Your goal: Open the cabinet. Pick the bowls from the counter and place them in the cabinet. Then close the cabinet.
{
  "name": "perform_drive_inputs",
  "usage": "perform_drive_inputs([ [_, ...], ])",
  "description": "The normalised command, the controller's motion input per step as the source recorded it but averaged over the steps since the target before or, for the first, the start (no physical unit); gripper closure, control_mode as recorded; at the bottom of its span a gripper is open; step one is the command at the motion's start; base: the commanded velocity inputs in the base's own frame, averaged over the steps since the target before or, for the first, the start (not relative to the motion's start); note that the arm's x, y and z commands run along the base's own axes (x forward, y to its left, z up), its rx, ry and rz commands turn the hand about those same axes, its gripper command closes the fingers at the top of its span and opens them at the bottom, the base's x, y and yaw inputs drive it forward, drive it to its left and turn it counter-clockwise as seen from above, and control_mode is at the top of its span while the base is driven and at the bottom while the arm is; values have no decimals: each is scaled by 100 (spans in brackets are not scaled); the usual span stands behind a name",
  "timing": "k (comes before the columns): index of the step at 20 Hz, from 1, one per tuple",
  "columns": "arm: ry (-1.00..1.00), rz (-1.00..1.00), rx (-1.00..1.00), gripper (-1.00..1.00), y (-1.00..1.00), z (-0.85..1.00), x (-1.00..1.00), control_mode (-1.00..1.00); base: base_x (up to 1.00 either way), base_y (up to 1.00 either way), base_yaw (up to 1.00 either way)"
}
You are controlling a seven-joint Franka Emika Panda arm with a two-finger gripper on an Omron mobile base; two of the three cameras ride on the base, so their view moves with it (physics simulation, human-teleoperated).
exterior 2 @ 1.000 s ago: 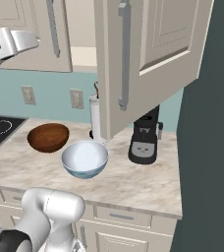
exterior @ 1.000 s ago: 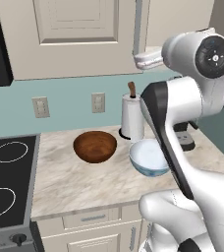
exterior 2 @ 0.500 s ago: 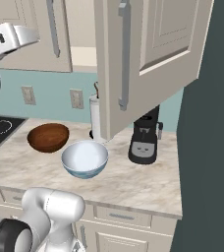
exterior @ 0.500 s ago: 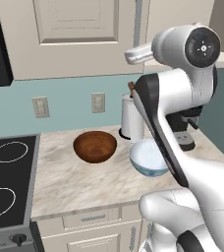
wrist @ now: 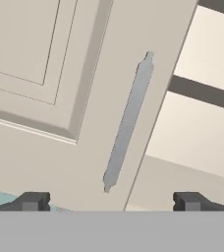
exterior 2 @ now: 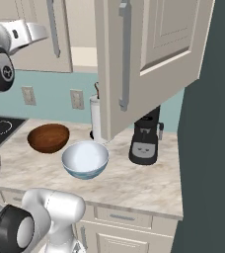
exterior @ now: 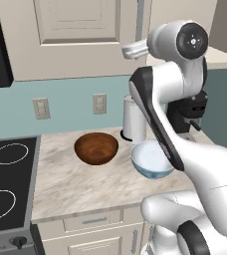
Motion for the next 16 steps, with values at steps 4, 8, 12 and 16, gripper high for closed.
perform_drive_inputs([
  [4, 0, 1, 0, -100, 0, 0, 41, -100, 0, 0, 0],
  [8, 0, 2, 1, -100, 0, 0, 38, -100, 0, 0, 0],
  [12, 0, 2, 1, -100, 0, 0, 41, -100, 0, 0, 0],
  [16, 0, 2, 2, -100, 0, 0, 43, -100, 0, 0, 0],
])
